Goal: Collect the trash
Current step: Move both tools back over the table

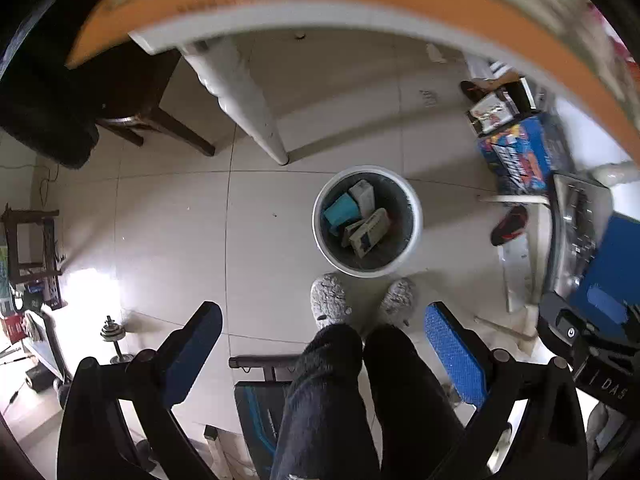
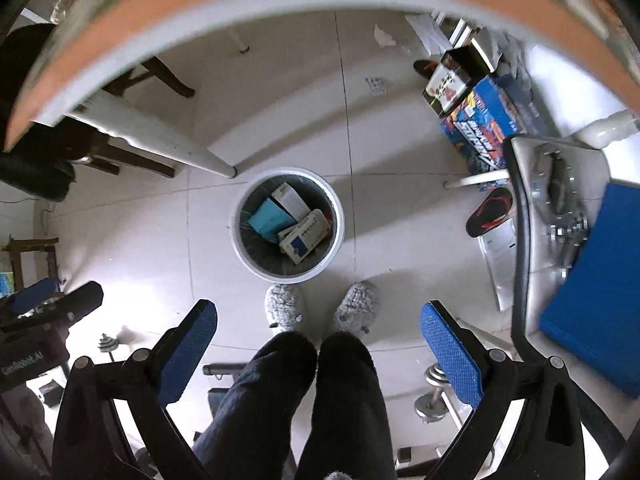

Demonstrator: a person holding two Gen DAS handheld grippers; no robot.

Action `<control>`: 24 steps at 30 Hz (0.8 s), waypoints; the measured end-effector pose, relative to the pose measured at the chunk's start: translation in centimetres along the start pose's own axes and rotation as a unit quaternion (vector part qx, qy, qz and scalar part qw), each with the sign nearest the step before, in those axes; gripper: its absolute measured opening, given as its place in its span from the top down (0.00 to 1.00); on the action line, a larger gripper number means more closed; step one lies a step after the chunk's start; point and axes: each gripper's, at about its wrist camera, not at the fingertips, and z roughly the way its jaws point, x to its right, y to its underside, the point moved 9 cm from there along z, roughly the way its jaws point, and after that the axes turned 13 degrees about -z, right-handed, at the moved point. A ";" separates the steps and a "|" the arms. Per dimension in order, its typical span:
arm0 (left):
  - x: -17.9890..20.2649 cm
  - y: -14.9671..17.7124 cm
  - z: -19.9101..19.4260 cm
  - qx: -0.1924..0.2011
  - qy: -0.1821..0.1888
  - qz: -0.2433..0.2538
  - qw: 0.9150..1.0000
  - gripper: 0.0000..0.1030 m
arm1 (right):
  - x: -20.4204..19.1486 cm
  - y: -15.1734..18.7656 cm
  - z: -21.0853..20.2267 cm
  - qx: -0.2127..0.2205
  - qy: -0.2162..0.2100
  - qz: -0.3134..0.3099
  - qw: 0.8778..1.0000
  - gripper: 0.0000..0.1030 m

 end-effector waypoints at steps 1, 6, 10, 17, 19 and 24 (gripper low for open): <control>0.0 0.1 -0.9 0.001 0.003 0.001 1.000 0.00 | -0.2 0.1 -1.5 0.004 0.000 0.000 1.000 0.00; -0.2 -0.4 -5.9 0.021 0.016 0.013 1.000 0.00 | -1.0 0.5 -7.8 0.015 -0.007 0.019 1.000 0.00; 0.0 -3.2 -9.8 0.059 0.021 0.009 0.998 0.00 | -1.5 -0.7 -11.8 0.039 -0.027 0.043 0.998 0.00; 3.6 -11.5 -15.6 0.136 0.023 0.008 0.990 0.00 | 0.0 -7.9 -17.7 0.092 -0.053 0.075 0.992 0.00; 5.2 -14.4 -16.5 0.152 0.008 0.019 0.988 0.00 | 1.3 -10.9 -19.0 0.102 -0.049 0.075 0.991 0.00; 11.7 -22.5 -17.5 0.191 -0.025 0.031 0.981 0.00 | 7.9 -20.2 -21.3 0.107 -0.020 0.058 0.992 0.00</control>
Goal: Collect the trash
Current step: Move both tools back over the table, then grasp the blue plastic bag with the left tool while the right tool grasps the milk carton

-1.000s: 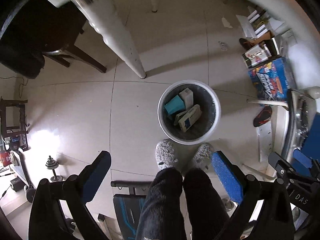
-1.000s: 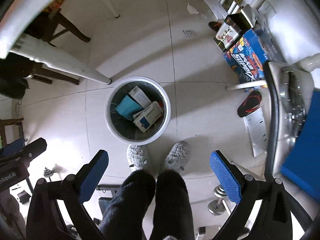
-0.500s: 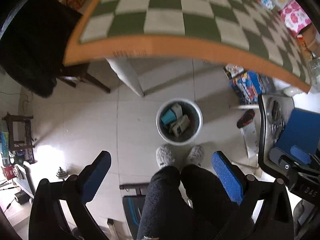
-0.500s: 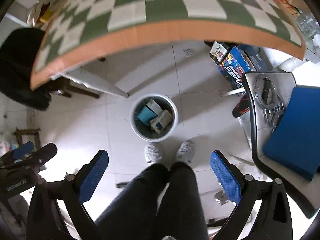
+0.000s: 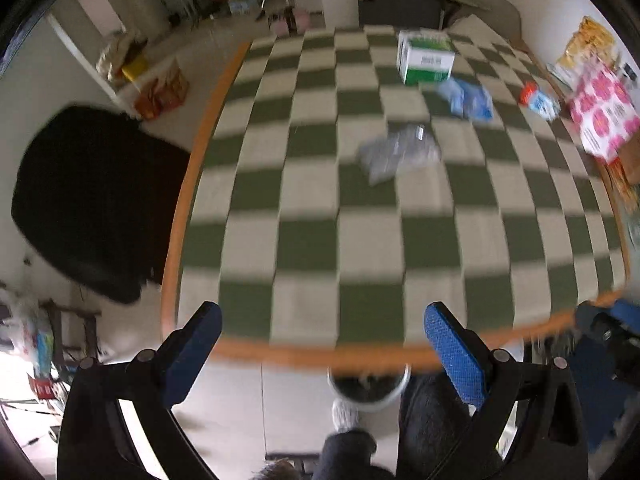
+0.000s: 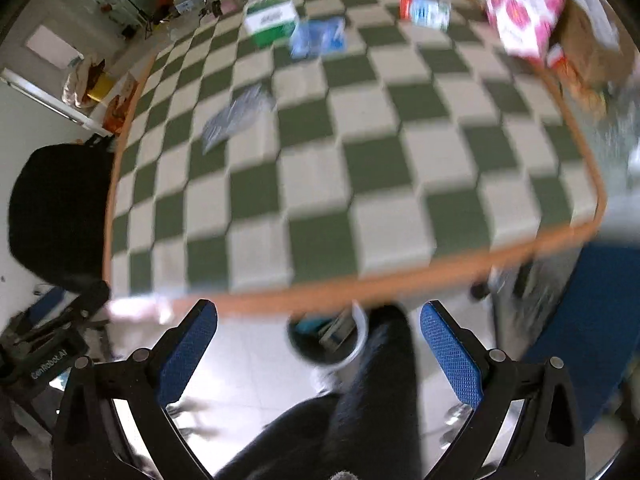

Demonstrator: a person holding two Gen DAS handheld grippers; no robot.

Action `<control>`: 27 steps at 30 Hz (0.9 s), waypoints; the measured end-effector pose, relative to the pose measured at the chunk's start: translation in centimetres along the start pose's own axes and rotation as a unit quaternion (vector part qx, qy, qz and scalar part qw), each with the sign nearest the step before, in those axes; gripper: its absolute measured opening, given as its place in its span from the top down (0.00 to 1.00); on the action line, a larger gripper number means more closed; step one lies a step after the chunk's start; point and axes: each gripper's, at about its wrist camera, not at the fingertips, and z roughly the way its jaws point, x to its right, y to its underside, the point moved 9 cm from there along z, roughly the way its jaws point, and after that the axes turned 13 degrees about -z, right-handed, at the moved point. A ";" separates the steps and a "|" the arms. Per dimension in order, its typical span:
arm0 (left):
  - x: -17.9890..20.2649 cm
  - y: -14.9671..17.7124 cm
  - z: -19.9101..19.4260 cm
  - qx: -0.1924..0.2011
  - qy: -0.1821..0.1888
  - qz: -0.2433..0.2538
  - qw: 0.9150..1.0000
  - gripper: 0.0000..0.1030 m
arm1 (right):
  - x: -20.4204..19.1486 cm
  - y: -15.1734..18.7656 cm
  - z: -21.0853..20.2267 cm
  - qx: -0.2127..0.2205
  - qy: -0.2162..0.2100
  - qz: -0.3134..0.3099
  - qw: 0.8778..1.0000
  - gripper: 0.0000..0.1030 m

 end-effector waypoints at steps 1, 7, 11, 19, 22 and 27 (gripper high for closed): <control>1.5 -1.7 0.5 0.002 -0.003 -0.001 1.000 0.00 | 1.5 -2.0 0.1 0.001 0.008 -0.007 1.000 0.00; 10.0 -10.6 5.0 -0.014 -0.024 -0.011 1.000 0.00 | 12.8 -16.5 3.4 -0.031 0.078 -0.049 0.995 0.00; 14.8 -14.0 8.9 -0.035 -0.038 0.000 0.999 0.00 | 19.6 -24.8 7.3 -0.062 0.120 -0.074 0.988 0.00; 18.6 -18.0 15.1 -0.068 -0.059 0.014 0.996 0.00 | 25.6 -34.5 15.9 -0.112 0.182 -0.163 0.963 0.01; 20.0 -18.4 15.8 -0.092 -0.014 -0.004 0.996 0.00 | 25.5 -35.7 18.1 -0.117 0.177 -0.196 0.957 0.20; 22.9 -19.1 16.8 -0.122 0.044 -0.027 0.991 0.02 | 25.2 -35.7 18.9 -0.105 0.139 -0.185 0.967 0.56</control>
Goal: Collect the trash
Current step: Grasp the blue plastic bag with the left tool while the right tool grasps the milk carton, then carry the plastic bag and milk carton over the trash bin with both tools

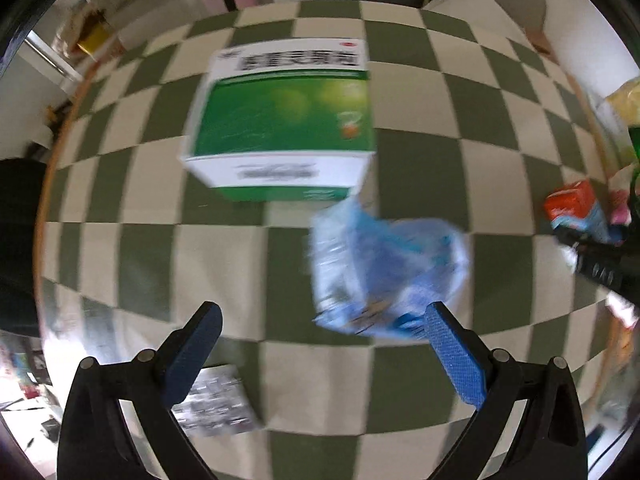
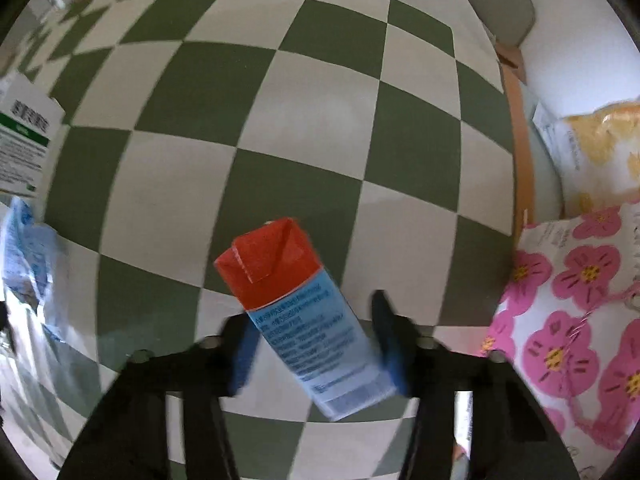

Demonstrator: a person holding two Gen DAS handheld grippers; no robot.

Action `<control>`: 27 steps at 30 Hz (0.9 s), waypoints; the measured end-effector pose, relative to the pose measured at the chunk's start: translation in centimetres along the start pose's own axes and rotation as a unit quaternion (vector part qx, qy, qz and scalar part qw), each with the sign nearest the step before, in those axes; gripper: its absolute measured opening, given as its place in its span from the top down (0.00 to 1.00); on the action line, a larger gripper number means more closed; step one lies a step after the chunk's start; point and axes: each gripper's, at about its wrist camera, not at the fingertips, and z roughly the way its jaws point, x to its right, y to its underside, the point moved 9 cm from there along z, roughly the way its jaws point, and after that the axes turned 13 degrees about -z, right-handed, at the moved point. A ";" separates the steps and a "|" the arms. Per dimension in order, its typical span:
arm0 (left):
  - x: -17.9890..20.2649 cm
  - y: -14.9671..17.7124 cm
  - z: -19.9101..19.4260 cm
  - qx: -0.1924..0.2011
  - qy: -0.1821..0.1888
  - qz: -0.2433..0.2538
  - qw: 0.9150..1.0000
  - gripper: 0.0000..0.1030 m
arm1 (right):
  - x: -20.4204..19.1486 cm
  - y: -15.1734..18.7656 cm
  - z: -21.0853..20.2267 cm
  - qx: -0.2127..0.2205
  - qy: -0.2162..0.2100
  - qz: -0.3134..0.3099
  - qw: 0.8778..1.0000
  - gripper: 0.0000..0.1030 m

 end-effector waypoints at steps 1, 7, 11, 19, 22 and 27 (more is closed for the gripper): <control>0.6 -0.1 0.4 -0.010 0.012 -0.004 1.000 0.05 | 0.0 0.2 0.0 0.003 -0.016 0.010 1.000 0.56; 1.6 -0.8 1.3 -0.018 0.039 -0.024 0.999 0.75 | 0.2 1.5 0.5 0.006 -0.056 0.062 0.996 0.60; 1.6 -0.4 -0.2 0.006 0.040 -0.015 0.999 0.87 | 0.4 2.6 0.4 0.017 -0.078 0.103 0.992 0.61; 2.0 1.7 -5.0 0.064 0.015 0.030 0.997 0.88 | -0.2 5.2 -0.8 0.056 -0.104 0.167 0.979 0.62; 1.3 2.5 -6.9 0.083 0.010 0.038 0.996 0.88 | -1.6 6.6 -2.6 0.075 -0.107 0.175 0.976 0.62; -1.2 4.0 -8.8 0.104 0.014 0.045 0.993 0.88 | -4.7 9.5 -5.6 0.099 -0.119 0.186 0.970 0.62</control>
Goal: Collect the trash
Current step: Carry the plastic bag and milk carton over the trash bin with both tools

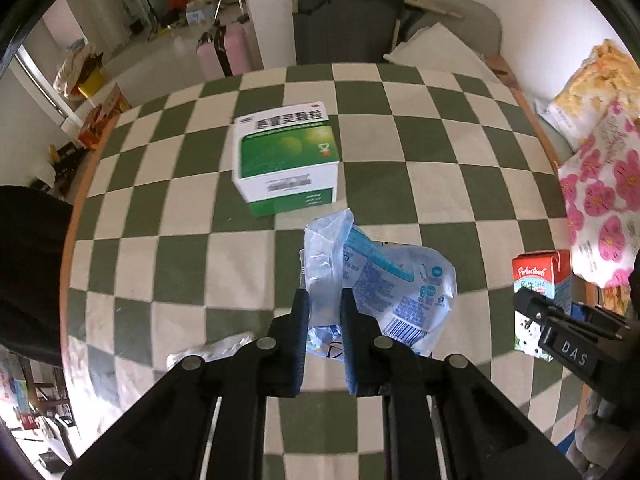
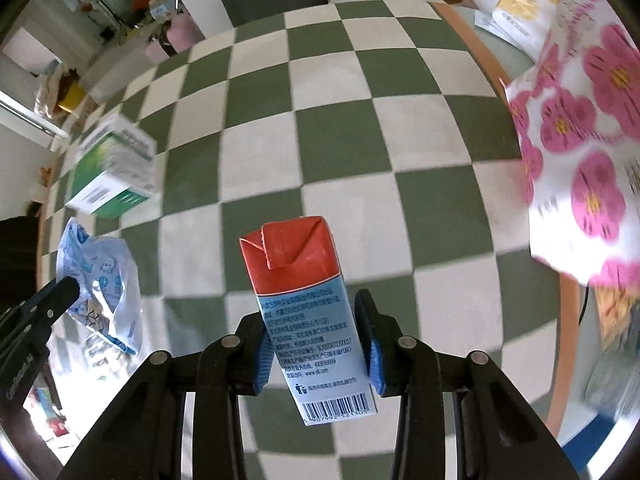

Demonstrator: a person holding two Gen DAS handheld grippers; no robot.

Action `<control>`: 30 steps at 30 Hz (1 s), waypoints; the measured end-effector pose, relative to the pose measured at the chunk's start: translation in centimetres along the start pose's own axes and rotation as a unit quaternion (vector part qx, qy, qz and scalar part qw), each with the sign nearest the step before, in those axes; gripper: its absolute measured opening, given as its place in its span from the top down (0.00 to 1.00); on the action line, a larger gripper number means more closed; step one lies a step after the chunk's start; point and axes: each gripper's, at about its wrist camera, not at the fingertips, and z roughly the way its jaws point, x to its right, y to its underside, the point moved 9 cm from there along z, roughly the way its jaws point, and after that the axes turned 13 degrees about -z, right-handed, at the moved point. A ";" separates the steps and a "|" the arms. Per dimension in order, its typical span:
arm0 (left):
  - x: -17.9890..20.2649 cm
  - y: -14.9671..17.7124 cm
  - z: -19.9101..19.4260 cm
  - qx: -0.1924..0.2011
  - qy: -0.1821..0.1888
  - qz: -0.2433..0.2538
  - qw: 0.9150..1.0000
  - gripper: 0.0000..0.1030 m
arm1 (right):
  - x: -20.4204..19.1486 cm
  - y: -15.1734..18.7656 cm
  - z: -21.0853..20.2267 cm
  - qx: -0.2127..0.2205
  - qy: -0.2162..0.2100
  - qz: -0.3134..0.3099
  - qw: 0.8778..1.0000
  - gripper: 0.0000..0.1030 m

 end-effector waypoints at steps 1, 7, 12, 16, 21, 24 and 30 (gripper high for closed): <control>-0.4 0.4 -0.7 0.005 -0.001 0.002 1.000 0.88 | -1.2 0.7 -0.8 0.005 -0.001 0.000 1.000 0.62; -3.9 4.1 -5.0 0.036 0.008 -0.001 0.999 0.88 | -5.4 5.1 -4.5 0.026 0.002 0.003 1.000 0.63; -7.7 8.5 -9.1 0.061 0.030 0.003 0.998 0.88 | -8.8 10.7 -8.7 0.054 0.017 0.008 0.998 0.63; -11.3 12.9 -12.4 0.072 0.045 0.011 0.996 0.88 | -12.5 16.2 -12.3 0.081 0.029 0.017 0.996 0.63; -15.6 19.0 -15.5 0.058 0.062 0.019 0.996 0.88 | -17.8 24.5 -16.4 0.103 0.028 0.039 0.994 0.63; -17.6 22.3 -16.2 0.041 0.063 0.023 0.997 0.88 | -20.7 29.1 -17.3 0.100 0.021 0.045 0.994 0.64; -20.6 28.9 -13.5 -0.016 0.046 0.019 0.999 0.88 | -25.0 37.5 -14.6 0.052 -0.010 0.043 0.998 0.64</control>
